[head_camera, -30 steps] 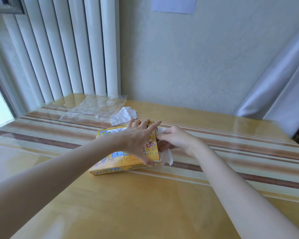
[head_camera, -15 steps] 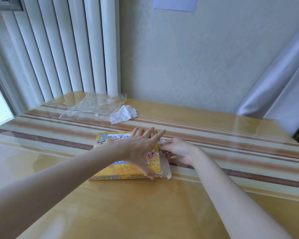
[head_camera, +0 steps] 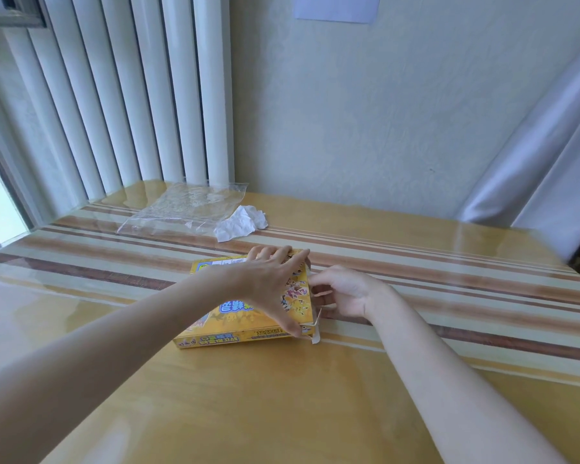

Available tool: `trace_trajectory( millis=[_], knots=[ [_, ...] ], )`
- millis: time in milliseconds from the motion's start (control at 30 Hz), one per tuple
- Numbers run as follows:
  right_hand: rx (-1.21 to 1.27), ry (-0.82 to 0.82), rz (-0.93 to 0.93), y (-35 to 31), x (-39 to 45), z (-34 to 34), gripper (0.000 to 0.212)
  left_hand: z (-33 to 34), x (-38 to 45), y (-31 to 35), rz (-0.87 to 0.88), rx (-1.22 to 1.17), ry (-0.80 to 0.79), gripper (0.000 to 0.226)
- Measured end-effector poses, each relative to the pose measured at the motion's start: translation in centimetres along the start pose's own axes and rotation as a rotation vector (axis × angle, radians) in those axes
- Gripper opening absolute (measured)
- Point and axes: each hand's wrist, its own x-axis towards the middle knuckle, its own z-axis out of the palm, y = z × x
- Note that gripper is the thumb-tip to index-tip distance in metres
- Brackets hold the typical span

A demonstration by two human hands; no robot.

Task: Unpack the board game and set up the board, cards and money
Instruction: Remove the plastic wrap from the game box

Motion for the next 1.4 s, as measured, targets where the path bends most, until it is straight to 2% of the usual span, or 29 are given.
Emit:
trace_trajectory(
  millis=[233, 333, 433, 533, 700, 867, 1067, 1233, 1333, 1400],
  knots=[
    [0.217, 0.107, 0.011, 0.7, -2.1, -3.9, 0.017, 0.6, -0.6, -2.1, -0.061, -0.066, -0.063, 0.13],
    [0.307, 0.111, -0.032, 0.8, -1.8, -3.6, 0.032, 0.4, -0.2, -1.7, -0.072, -0.058, -0.046, 0.129],
    [0.16, 0.129, -0.052, 0.4, -1.4, -1.9, 0.048, 0.3, -0.1, -1.4, -0.071, -0.022, -0.049, 0.131],
    [-0.01, 0.321, -0.138, 0.8, -0.6, -0.4, 0.056, 0.3, -0.4, -1.5, -0.079, -0.014, -0.052, 0.131],
    [0.11, 0.356, -0.19, 0.8, -0.2, 0.5, 0.067, 0.1, -1.0, -2.5, -0.104, 0.004, -0.074, 0.129],
    [0.115, 0.352, -0.231, -0.2, -0.5, -0.4, 0.066, -0.9, -0.7, -3.1, -0.108, -0.015, -0.09, 0.131],
    [0.132, 0.433, -0.24, -0.4, -1.4, -4.1, 0.064, -2.0, -1.5, -3.9, -0.113, 0.001, -0.099, 0.129],
    [0.155, 0.443, -0.224, 0.0, -0.8, -4.5, 0.07, -1.6, -2.4, -5.5, -0.142, -0.024, -0.1, 0.129],
    [0.286, 0.474, -0.2, 0.2, -1.3, -5.4, 0.044, -1.4, -3.5, -7.7, -0.211, -0.016, -0.071, 0.125],
    [0.35, 0.505, -0.197, 0.5, -1.5, -6.0, 0.038, -1.0, -4.0, -8.7, -0.241, 0.014, -0.051, 0.124]
  ],
)
